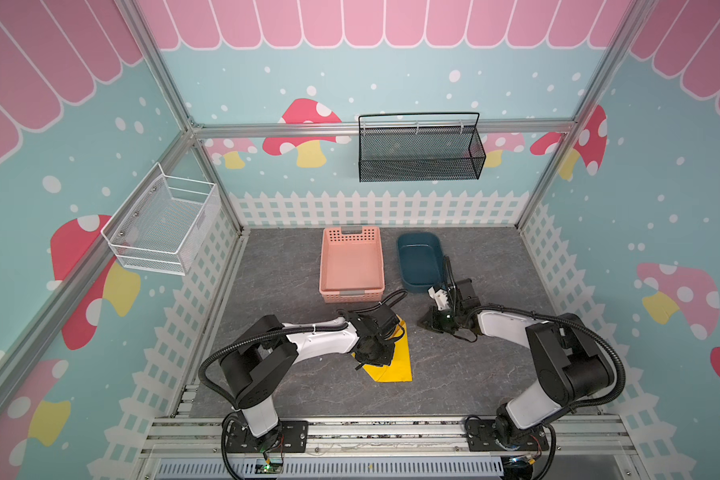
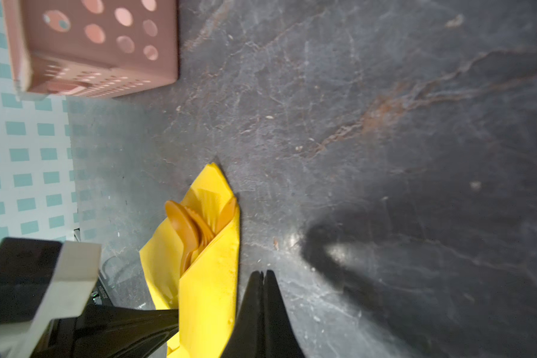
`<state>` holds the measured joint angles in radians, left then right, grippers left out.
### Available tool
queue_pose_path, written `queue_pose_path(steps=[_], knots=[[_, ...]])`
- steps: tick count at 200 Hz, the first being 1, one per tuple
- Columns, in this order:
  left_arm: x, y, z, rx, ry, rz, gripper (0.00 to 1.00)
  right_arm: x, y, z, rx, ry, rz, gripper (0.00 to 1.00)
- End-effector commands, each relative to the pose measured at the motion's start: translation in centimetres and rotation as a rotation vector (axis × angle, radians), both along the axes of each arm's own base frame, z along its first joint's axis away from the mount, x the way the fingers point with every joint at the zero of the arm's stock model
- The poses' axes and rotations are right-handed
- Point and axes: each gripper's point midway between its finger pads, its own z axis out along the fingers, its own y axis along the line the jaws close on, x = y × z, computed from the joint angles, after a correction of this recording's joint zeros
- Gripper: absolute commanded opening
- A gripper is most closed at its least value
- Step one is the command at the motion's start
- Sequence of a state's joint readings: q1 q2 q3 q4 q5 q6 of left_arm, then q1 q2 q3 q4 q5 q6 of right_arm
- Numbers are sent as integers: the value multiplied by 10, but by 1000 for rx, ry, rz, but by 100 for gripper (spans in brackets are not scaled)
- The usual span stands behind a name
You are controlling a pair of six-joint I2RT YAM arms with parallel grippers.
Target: Place the utensils on the paper napkin and roll it up
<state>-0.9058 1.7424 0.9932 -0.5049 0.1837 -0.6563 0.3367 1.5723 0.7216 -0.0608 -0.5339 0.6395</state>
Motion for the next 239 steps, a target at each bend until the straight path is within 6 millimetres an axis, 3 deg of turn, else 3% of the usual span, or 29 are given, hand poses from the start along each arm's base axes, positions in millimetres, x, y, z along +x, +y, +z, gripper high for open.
queue_pose_path(steps=[1,53,168,239], knots=[[-6,14,-7,46,2,34,0,-13,18,16,13,1,53,0],[-6,19,-6,22,-10,70,0,-46,59,28,44,30,118,0],[-7,28,-13,-188,75,200,0,-107,109,15,75,148,200,0],[-7,31,-15,-203,86,215,0,-127,118,-11,-1,204,218,0]])
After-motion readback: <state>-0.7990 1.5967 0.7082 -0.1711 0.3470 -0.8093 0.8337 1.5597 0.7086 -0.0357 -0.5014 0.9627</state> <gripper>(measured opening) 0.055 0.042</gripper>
